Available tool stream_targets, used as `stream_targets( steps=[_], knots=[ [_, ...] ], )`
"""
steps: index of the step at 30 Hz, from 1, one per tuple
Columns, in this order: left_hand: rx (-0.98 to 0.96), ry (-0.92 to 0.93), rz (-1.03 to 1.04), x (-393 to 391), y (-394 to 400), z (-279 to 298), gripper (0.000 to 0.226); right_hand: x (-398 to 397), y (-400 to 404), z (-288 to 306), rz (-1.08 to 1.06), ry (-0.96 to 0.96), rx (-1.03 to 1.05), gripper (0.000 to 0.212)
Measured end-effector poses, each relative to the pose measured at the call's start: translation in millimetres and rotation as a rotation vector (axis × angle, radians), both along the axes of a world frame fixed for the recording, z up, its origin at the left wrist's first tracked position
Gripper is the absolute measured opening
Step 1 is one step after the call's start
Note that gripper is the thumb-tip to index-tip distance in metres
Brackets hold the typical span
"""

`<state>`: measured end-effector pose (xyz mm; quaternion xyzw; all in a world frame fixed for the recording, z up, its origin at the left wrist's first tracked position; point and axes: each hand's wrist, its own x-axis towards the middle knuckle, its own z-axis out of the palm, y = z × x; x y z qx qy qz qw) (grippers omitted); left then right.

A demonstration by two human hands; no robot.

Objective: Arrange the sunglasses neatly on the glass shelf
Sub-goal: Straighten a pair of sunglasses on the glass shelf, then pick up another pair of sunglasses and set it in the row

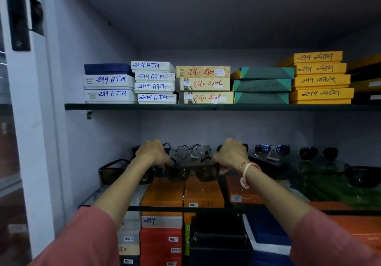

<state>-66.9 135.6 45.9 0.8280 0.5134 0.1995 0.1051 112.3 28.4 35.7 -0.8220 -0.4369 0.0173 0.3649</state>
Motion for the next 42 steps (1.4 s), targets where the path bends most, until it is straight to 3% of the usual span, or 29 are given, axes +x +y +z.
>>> stream_targets(
  steps=[7,11,14,21,24,27,33,35,39,42],
  knots=[
    [0.079,0.124,0.016,4,-7,2,0.035,4,1,-5,0.035,-0.015,-0.05,0.015],
    [0.174,0.237,0.073,8,-17,9,0.054,13,-6,2,0.037,-0.113,-0.111,0.041],
    [0.263,0.156,0.055,23,-29,18,0.061,37,-23,12,-0.035,-0.113,-0.076,0.049],
    [0.199,-0.038,-0.268,98,-74,24,0.023,113,-75,17,-0.306,-0.249,-0.031,0.021],
    [0.169,-0.045,-0.362,132,-84,19,0.02,128,-83,13,-0.258,-0.246,-0.177,0.04],
    [0.089,0.033,-0.424,160,-92,10,0.024,137,-83,5,-0.114,-0.153,-0.277,0.04],
    [0.025,0.119,-0.353,194,-95,-9,0.05,146,-80,-1,-0.014,-0.103,-0.323,0.036],
    [-0.003,0.137,-0.321,201,-96,-14,0.058,146,-77,-6,0.042,-0.003,-0.342,0.034],
    [-0.127,0.105,-0.259,207,-93,-16,0.041,151,-75,-12,0.055,0.238,-0.182,0.027],
    [-0.211,0.081,-0.22,209,-92,-13,0.031,160,-85,-11,-0.023,0.076,-0.204,0.049]
  ],
)
